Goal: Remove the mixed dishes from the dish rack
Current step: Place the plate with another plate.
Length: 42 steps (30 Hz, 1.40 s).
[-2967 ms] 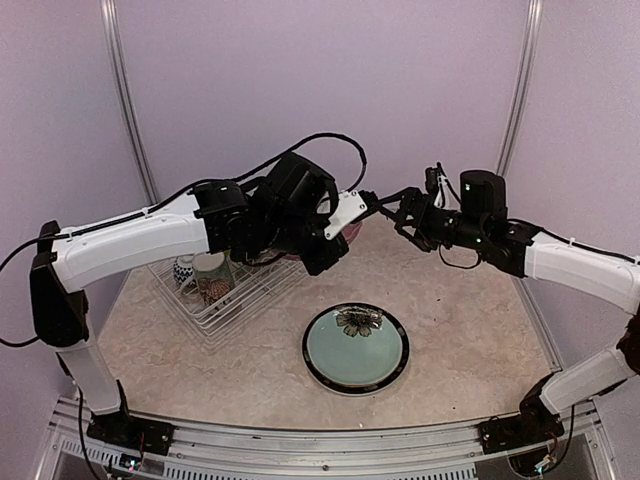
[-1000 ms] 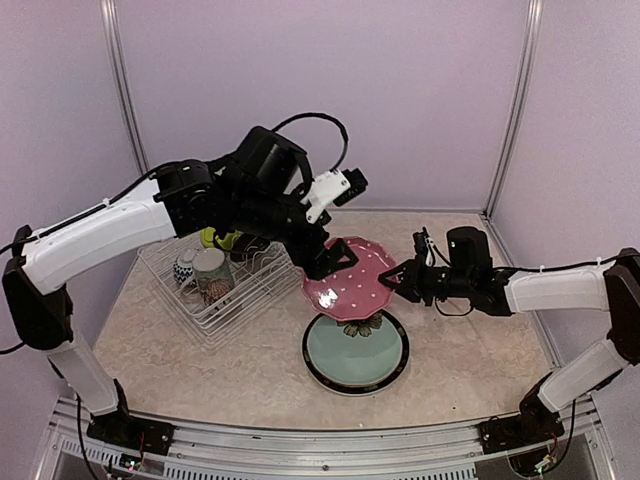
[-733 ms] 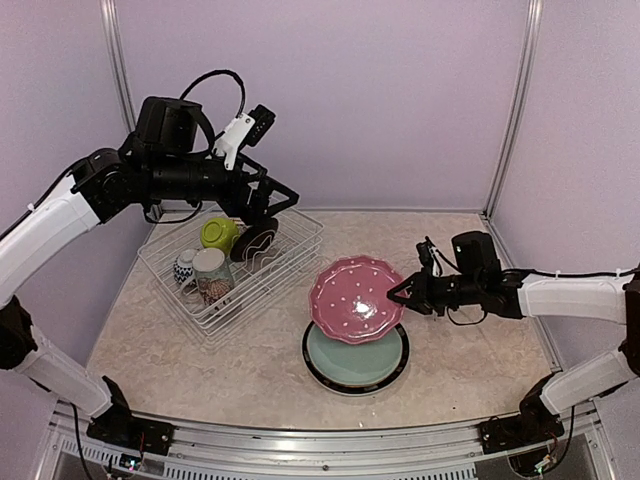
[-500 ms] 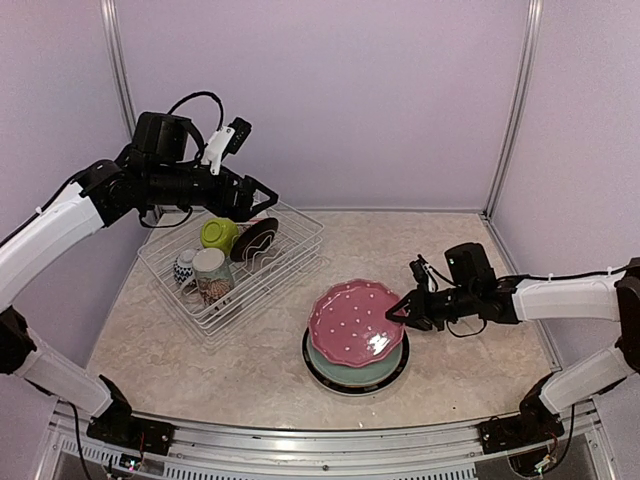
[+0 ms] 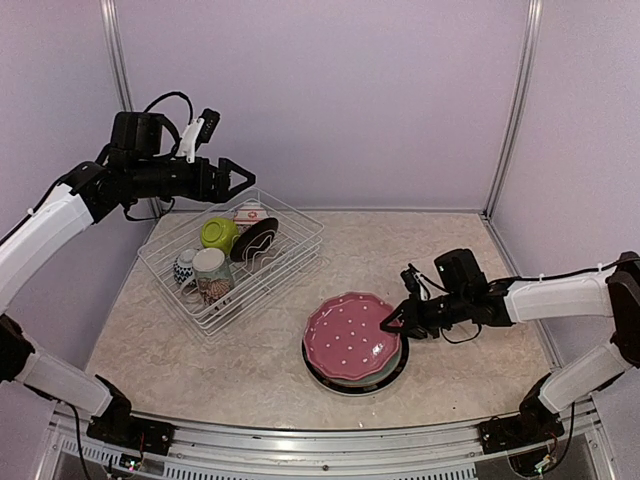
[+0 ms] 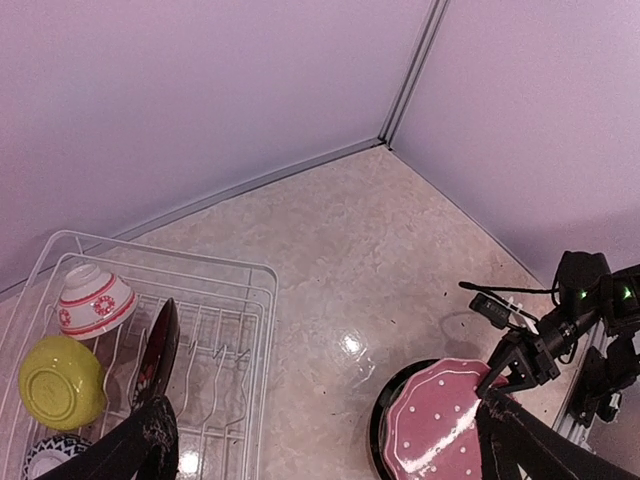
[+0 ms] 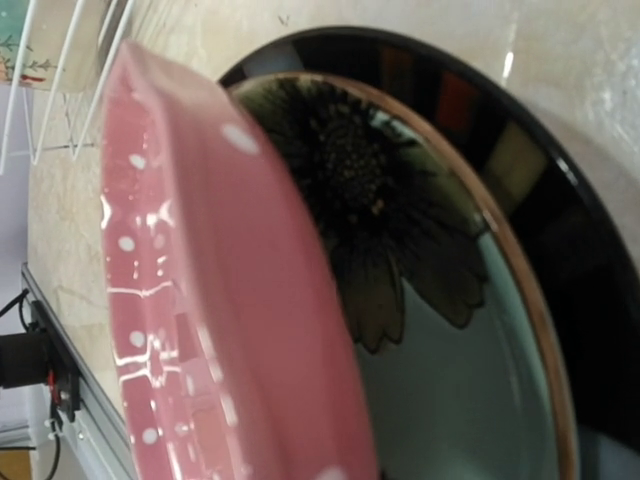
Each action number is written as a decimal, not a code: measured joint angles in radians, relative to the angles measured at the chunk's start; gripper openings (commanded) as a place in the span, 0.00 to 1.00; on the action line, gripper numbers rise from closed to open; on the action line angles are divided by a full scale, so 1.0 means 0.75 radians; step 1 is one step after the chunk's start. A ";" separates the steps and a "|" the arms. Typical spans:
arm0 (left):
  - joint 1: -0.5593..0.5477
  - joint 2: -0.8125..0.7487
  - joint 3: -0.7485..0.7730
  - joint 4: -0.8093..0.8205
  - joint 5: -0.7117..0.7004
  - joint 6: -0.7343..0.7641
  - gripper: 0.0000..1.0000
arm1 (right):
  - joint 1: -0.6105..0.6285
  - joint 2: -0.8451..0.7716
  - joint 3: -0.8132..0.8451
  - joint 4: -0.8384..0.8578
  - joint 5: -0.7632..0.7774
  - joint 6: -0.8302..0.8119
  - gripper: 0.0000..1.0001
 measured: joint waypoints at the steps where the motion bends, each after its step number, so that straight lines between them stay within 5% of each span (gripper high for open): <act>1: 0.001 -0.001 -0.001 0.003 0.005 -0.008 0.99 | 0.005 -0.004 0.002 -0.004 0.010 -0.003 0.21; 8: 0.001 -0.003 -0.009 0.009 0.018 -0.016 0.99 | 0.070 -0.046 0.028 -0.117 0.144 -0.040 0.48; 27: 0.083 0.048 -0.026 0.024 0.106 -0.084 0.98 | 0.140 -0.145 0.115 -0.373 0.413 -0.136 0.73; 42: 0.204 0.484 0.289 -0.228 0.239 -0.137 0.88 | 0.140 -0.290 0.115 -0.366 0.505 -0.173 0.83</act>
